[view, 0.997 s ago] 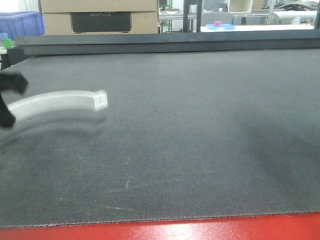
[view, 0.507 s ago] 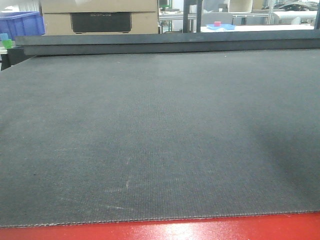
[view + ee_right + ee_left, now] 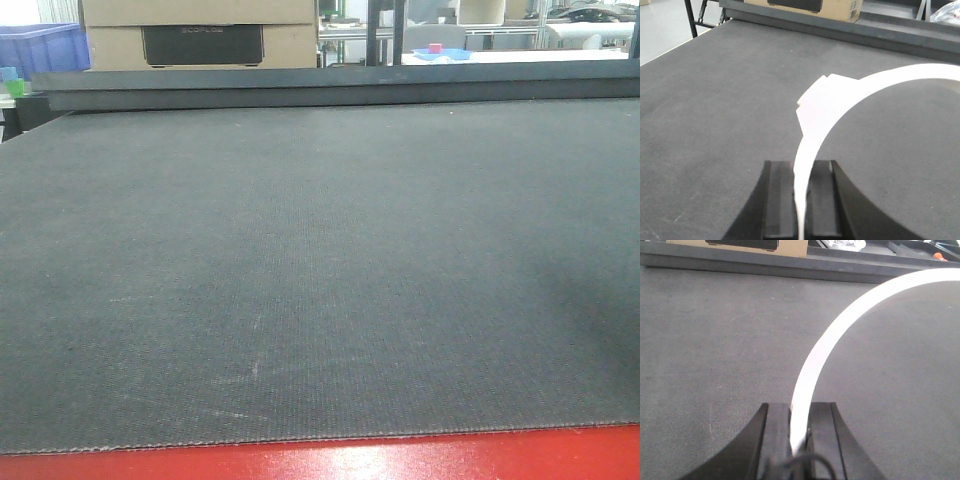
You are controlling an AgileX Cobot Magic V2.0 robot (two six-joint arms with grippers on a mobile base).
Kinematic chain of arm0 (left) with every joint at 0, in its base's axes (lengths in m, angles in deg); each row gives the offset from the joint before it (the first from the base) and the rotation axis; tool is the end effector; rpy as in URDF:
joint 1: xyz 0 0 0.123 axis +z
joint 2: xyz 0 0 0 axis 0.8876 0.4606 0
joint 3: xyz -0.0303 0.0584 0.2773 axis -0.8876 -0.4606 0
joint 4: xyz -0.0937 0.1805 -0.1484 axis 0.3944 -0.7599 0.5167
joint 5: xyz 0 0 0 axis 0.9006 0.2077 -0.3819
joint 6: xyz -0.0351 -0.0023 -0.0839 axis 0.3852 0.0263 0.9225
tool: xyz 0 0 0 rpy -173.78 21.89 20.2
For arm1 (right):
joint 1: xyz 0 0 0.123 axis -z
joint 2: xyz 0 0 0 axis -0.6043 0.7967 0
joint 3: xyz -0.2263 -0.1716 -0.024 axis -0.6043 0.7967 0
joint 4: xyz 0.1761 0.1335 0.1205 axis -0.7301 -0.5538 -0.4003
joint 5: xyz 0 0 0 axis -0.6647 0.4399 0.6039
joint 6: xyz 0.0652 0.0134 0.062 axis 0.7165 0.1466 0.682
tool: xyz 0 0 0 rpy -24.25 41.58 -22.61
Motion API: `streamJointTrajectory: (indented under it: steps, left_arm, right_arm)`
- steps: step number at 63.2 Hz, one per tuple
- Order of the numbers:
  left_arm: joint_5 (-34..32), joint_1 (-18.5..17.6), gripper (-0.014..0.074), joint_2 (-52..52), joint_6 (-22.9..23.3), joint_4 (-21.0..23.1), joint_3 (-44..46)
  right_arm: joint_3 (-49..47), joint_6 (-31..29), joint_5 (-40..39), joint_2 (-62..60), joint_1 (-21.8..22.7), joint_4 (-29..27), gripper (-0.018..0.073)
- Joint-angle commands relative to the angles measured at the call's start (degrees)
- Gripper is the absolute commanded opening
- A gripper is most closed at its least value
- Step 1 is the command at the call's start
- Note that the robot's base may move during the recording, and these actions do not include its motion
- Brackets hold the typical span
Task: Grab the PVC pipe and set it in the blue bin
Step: 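Lift the white curved clamp off the table with the left gripper, then drive the base away from the table holding both clamps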
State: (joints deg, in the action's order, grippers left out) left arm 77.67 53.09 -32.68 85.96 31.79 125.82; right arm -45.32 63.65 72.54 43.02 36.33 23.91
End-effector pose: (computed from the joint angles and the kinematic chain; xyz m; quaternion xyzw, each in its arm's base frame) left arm 0.1238 -0.0244 0.3601 0.0260 0.7952 -0.1047 0.5966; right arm 0.0769 0.0199 0.4029 -0.0969 0.7942 0.0658 0.5963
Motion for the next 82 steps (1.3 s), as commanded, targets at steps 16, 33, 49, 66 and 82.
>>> streamJointTrajectory:
  steps: [16,33,49,66,82]
  left_arm:
    - [-0.42,1.94,-0.0111,-2.38,0.62,-0.07,0.01]
    - [-0.42,1.94,-0.0111,-2.38,0.62,-0.07,0.01]
    - [-0.42,1.94,-0.0111,-2.38,0.62,-0.07,0.01]
    - [-0.42,1.94,-0.0111,-2.38,0.62,-0.07,0.01]
    - [-0.42,1.94,-0.0111,-2.38,0.62,-0.07,0.01]
  right_arm:
    - [0.02,0.21,-2.3,-0.34,0.16,0.63,-0.0169]
    - [0.02,0.21,-2.3,-0.34,0.16,0.63,-0.0169]
    - [0.02,0.21,-2.3,-0.34,0.16,0.63,-0.0169]
    - [0.02,0.21,-2.3,-0.34,0.16,0.63,-0.0169]
    - [0.02,0.21,-2.3,-0.34,0.16,0.63,-0.0169]
